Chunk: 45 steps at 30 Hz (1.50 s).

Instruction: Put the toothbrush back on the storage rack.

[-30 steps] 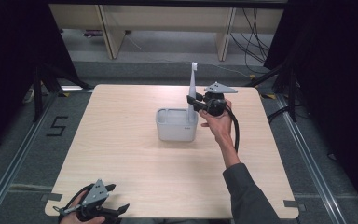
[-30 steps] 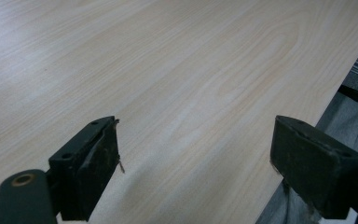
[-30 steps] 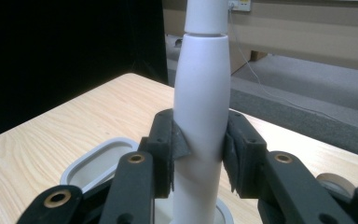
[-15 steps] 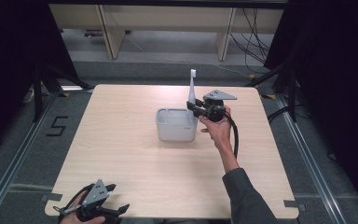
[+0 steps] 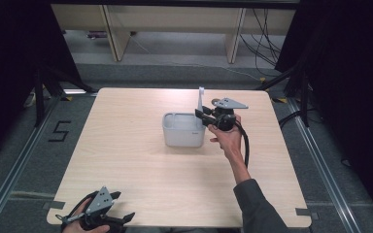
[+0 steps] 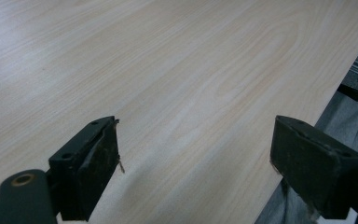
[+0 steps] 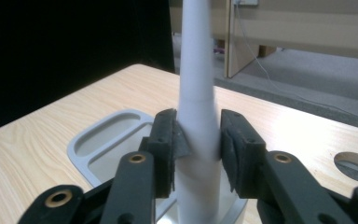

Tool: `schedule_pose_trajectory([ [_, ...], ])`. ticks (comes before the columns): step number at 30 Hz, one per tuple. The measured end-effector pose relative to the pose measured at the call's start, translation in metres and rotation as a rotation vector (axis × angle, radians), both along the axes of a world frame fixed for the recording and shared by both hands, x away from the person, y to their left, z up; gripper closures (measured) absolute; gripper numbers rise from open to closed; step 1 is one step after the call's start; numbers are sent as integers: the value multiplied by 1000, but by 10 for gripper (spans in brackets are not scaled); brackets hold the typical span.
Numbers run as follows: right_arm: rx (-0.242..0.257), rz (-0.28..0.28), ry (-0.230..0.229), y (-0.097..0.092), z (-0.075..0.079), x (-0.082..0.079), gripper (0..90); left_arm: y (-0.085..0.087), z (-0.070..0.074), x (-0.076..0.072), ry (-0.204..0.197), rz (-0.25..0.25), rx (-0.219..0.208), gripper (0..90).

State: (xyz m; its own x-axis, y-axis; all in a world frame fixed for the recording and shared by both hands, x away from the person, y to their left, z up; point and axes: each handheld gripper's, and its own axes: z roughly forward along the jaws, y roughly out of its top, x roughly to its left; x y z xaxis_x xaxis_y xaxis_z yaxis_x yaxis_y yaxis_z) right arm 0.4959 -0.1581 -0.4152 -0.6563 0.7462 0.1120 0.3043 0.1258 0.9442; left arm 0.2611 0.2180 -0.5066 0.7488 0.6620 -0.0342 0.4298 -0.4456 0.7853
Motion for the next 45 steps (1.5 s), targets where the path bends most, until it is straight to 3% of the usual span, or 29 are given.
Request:
schedule_pose_trajectory([
  [5, -35, 5, -6, 1, 4, -3, 765, -1, -1, -1, 8, -2, -4, 147],
  [6, -43, -8, -26, 0, 5, -3, 768, 0, 0, 0, 6, -9, 18, 147],
  [8, -15, 5, 0, 1, 5, -3, 768, 0, 0, 0, 3, -12, 22, 147],
  [10, -35, 12, -28, 0, 5, -2, 768, -2, -2, -1, 6, 4, -28, 147],
  [12, -33, 11, -25, 0, 5, -2, 767, 1, 0, 0, 3, -10, 18, 147],
  [13, -31, 10, -24, 0, 5, -2, 765, -1, -1, -1, 9, 1, -9, 148],
  [15, -35, 3, -23, 0, 5, -2, 715, -1, -1, -1, 14, 1, -16, 147],
  [16, -24, 7, 2, 0, 4, -2, 686, -2, -1, -1, 13, 3, -18, 148],
  [18, -31, -7, -7, 1, 3, -2, 608, 0, 0, -1, 10, -8, 3, 147],
  [19, -31, -7, -7, 1, 3, -2, 608, -1, 0, -1, 10, -2, -7, 147],
  [21, -17, -1, 27, 2, 3, -3, 552, 0, -1, 0, 1, 0, -4, 147],
  [23, -22, -15, 13, 2, 3, -4, 504, -1, 0, -1, 8, 0, -7, 147],
  [24, -34, -8, 24, 0, 3, -4, 450, -1, -1, -1, 7, 1, -8, 147],
  [27, -32, -2, 33, -1, 5, -7, 399, 0, 0, 0, 4, -1, 2, 147],
  [30, -30, -2, 50, -1, 6, -10, 362, 0, 0, 0, 4, -1, 2, 147],
  [31, -49, -2, 25, -2, 8, -11, 352, 0, 0, 0, 3, 0, 2, 147],
  [45, -56, -10, 39, -9, 14, -28, 274, 0, 0, 0, -4, 1, 2, 147],
])
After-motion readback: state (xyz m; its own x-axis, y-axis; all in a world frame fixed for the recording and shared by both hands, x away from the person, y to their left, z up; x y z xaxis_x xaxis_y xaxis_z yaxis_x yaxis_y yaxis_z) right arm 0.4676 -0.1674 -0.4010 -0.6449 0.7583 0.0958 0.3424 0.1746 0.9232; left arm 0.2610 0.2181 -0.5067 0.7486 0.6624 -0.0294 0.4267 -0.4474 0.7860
